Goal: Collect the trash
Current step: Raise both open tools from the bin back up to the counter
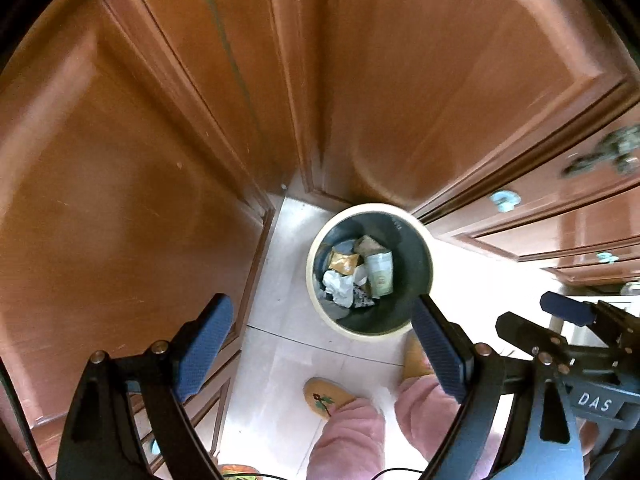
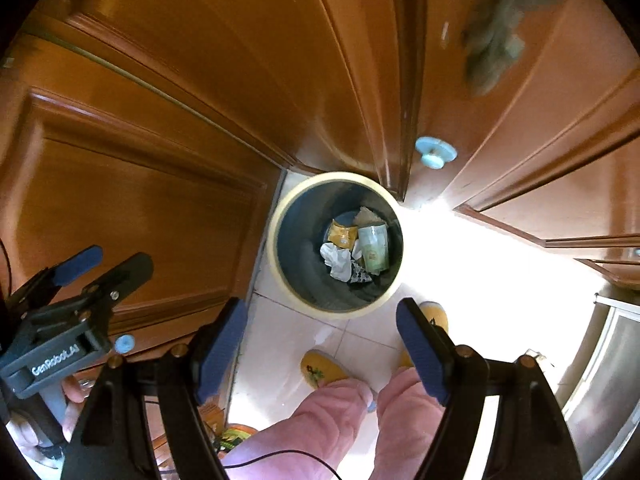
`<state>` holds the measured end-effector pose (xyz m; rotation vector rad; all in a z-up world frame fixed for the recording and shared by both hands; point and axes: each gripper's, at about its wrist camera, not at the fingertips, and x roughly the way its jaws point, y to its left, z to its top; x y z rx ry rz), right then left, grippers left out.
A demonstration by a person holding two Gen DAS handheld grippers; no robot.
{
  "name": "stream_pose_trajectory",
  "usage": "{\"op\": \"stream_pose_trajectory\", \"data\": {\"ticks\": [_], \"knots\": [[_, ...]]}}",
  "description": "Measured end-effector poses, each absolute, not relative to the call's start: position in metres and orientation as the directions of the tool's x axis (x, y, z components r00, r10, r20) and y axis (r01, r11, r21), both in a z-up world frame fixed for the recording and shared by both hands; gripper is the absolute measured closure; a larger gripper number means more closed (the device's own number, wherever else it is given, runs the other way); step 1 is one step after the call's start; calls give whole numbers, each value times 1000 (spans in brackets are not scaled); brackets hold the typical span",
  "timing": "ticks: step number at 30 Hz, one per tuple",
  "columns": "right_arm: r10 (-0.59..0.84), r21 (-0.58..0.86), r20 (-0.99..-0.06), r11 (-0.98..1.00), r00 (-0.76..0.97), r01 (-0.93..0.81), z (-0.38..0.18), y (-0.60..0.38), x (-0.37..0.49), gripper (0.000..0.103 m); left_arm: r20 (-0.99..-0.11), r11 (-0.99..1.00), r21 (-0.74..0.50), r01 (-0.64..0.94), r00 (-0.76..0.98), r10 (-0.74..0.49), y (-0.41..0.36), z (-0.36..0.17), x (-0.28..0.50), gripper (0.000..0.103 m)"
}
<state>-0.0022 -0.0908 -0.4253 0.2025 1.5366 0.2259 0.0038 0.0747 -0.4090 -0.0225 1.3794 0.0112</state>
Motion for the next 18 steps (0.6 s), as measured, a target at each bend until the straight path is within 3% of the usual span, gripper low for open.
{"op": "stream_pose_trajectory", "data": {"ticks": [18], "knots": [[253, 246, -945, 967, 206, -59, -208, -112, -28, 25, -906, 994, -62, 86, 414, -93, 44, -174, -25, 14]]}}
